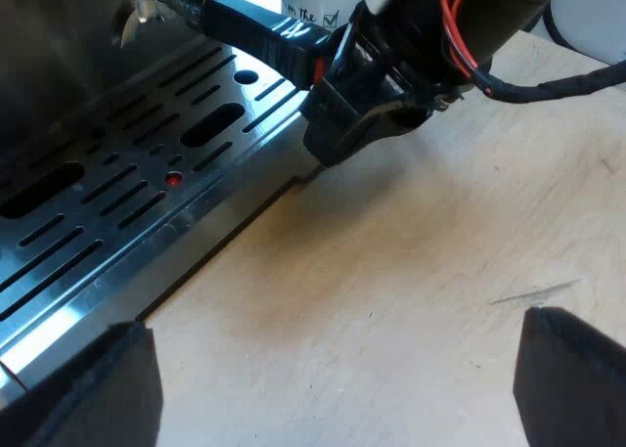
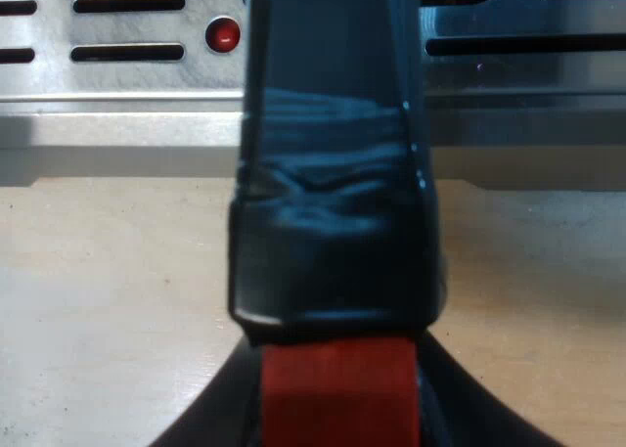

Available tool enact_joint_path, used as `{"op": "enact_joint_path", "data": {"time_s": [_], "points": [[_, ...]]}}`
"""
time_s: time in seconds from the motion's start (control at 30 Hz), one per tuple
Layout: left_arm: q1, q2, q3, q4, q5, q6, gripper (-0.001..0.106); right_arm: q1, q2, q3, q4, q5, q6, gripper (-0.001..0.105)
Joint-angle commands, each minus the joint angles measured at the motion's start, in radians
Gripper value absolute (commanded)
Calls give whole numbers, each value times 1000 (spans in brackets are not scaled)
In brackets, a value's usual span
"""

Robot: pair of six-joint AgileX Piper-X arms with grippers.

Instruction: Grind coffee beans and then tamp

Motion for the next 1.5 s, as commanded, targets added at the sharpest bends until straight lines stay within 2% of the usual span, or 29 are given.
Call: {"op": "enact_joint_path", "data": {"time_s": [0.03,0.37,0.53,0.93,1.13,1.3,1.5], "points": [[-4,-1,-1,-16,14,3,80,-1,-3,-2,-7,9,-16,0],[-4,-1,-1,-16,14,3,80,24,-5,-2,0,22,-16,0],[-4,-1,-1,-16,14,3,80,58,-5,-2,18,79,7,0],[-4,-1,-1,-16,14,3,80,81,-5,-2,38,80,57,0],[-4,-1,-1,-16,14,3,80,119,-14,4,0,168,57,0],[-4,-1,-1,-16,14,3,80,130,-44,53,-31,184,111,0],[-4,-1,-1,-16,14,3,80,150,-89,106,-42,183,111,0]]}}
